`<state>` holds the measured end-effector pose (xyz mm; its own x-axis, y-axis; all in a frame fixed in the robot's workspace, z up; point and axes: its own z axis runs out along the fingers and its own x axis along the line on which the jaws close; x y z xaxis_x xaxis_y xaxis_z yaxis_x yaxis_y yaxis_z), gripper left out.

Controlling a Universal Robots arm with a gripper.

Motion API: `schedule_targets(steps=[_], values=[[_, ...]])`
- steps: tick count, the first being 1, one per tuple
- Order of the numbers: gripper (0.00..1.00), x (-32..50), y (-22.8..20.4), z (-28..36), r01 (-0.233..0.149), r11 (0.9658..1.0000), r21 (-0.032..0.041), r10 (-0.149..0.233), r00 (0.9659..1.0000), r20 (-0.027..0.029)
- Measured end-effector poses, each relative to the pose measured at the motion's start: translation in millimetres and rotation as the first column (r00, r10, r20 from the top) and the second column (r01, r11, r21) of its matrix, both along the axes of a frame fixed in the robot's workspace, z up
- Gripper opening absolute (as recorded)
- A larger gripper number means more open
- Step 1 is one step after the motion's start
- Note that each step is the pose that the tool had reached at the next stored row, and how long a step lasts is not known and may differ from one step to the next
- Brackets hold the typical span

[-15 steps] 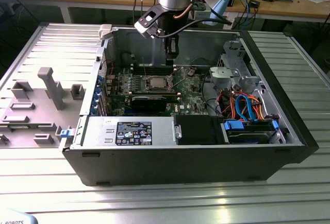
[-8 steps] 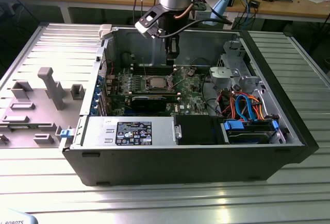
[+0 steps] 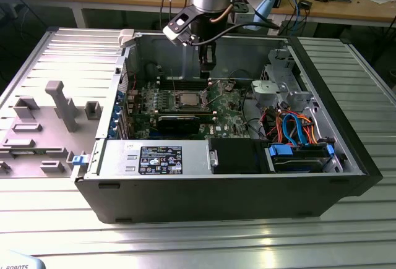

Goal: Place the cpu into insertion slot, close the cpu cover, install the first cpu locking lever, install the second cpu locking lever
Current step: 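Close the cpu cover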

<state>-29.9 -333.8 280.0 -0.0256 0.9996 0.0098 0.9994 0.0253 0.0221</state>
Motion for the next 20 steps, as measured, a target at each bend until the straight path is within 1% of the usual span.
schedule_targets(steps=[15, 17, 18, 20], values=[[0.11, 3.8, 0.0, 0.0, 0.0, 1.0, -0.0001, 0.0, 1.0, -0.0001], [0.11, 6.7, 0.0, 0.0, 0.0, 1.0, -0.0001, 0.0, 1.0, -0.0001], [0.11, 9.8, 0.0, 0.0, 0.0, 1.0, -0.0001, 0.0, 1.0, -0.0001], [0.11, 10.9, 0.0, 0.0, 0.0, 1.0, -0.0001, 0.0, 1.0, -0.0001]])
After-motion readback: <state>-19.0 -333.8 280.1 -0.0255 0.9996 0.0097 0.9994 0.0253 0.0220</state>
